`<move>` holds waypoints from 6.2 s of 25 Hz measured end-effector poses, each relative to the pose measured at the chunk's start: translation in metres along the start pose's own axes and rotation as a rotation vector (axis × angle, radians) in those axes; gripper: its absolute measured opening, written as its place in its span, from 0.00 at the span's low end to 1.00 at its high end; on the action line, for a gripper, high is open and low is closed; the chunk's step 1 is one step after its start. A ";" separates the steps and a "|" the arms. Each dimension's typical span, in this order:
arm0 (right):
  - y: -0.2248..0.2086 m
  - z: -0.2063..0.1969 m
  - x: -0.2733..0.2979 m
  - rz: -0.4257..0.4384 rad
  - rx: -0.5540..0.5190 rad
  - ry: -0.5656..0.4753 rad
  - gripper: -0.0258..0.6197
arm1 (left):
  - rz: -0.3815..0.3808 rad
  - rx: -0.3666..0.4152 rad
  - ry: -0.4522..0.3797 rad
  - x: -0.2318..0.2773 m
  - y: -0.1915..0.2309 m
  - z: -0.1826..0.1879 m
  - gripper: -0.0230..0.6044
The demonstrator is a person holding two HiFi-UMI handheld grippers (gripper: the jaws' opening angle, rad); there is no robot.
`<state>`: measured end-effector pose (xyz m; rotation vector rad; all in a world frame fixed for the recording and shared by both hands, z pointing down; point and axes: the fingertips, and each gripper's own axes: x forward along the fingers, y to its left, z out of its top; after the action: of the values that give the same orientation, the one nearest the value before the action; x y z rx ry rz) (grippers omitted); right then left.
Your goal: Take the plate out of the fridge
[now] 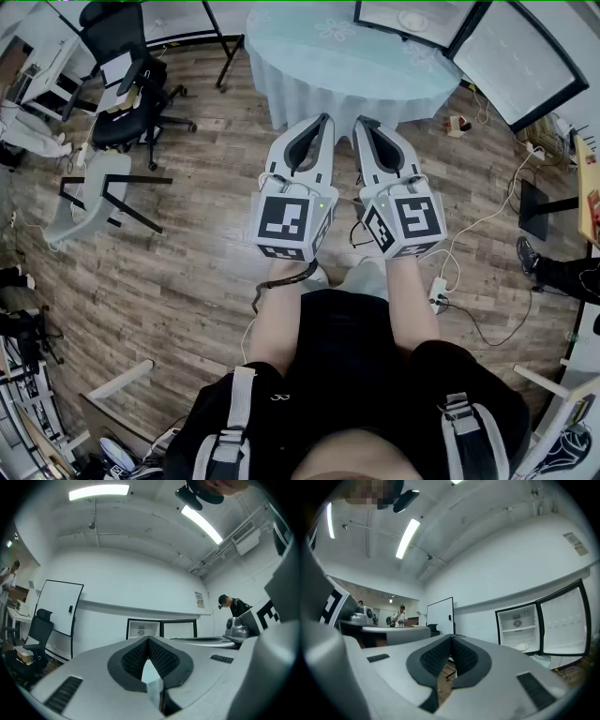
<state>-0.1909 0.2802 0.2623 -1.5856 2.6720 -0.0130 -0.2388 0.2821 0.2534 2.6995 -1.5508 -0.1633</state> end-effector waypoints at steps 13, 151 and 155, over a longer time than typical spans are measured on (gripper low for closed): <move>-0.034 0.005 -0.006 -0.056 0.056 -0.029 0.04 | -0.092 -0.014 -0.003 0.029 -0.025 -0.002 0.03; -0.648 -0.269 0.390 -0.477 0.504 0.430 0.32 | -0.110 -0.412 0.637 0.744 0.085 -0.344 0.28; -0.657 -0.278 0.392 -0.501 0.517 0.453 0.34 | -0.125 -0.411 0.657 0.755 0.085 -0.351 0.28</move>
<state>0.1889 -0.3815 0.5464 -2.1643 2.1434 -1.0875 0.1011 -0.4233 0.5493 2.1976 -1.0215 0.3343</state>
